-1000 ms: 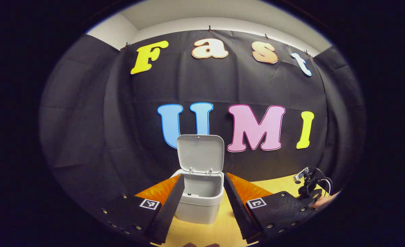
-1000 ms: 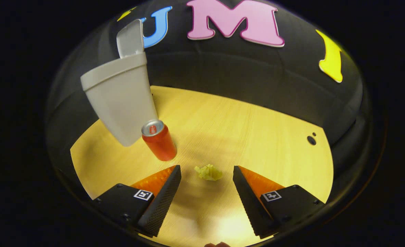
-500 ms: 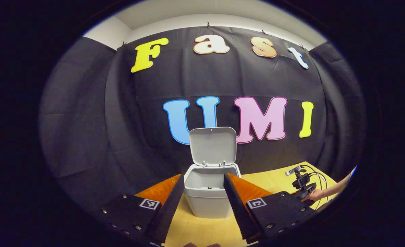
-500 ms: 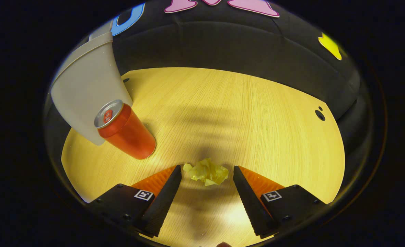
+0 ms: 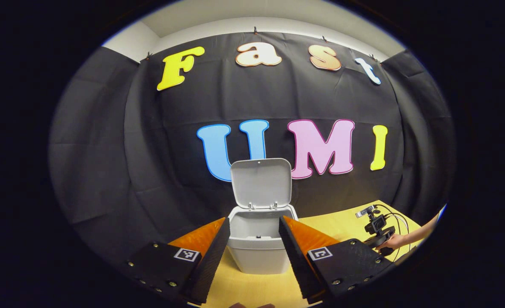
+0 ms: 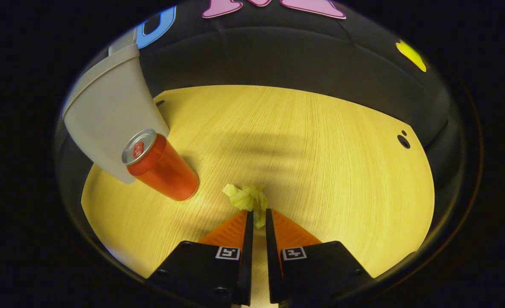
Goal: Press the lid of the desktop garbage bin to open it, pick up the crumpled paper on the desktop and throw it into the bin, then pick up the pop can on the desktop and drop it into the bin, and finally close the garbage bin lid.
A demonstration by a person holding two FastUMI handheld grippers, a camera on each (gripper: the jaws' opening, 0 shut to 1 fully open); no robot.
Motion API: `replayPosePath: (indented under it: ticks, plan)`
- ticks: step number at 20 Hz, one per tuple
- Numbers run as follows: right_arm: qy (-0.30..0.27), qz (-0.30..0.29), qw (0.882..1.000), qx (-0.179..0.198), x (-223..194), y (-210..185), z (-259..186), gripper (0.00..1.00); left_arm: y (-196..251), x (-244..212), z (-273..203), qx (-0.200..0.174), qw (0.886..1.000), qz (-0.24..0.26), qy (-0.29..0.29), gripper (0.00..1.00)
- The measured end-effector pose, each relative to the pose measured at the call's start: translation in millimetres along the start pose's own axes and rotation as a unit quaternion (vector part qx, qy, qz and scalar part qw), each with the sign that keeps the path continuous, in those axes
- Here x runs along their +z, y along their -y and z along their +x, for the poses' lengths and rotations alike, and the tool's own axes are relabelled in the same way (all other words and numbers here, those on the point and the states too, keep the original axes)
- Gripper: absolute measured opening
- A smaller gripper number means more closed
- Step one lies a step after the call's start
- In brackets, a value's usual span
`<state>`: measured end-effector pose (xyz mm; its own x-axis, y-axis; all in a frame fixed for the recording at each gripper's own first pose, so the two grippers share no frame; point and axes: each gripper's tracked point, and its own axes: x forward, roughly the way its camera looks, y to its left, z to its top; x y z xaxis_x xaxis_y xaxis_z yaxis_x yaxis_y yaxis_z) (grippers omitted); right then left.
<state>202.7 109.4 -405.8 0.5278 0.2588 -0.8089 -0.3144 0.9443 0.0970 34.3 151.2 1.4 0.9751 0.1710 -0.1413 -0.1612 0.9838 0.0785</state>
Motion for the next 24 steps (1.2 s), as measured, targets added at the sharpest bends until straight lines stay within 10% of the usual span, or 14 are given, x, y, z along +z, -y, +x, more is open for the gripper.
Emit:
replayPosePath:
  ticks: [9, 19, 24]
  plan:
    - [0.123, -0.015, 0.991, 0.054, 74.3, -22.4, -95.5, 0.20, 24.5, 0.6, -3.3, -0.013, 1.000, -0.006, 0.000, 0.77]
    - [0.336, -0.115, 0.914, 0.195, 269.1, -199.5, -234.9, 0.20, 5.3, -2.2, -33.9, 0.019, 1.000, 0.003, -0.002, 0.77]
    - [0.326, -0.171, 0.905, 0.211, 284.1, -277.0, -208.3, 0.20, -10.9, -5.4, -51.4, 0.044, 0.999, 0.001, -0.003, 0.77]
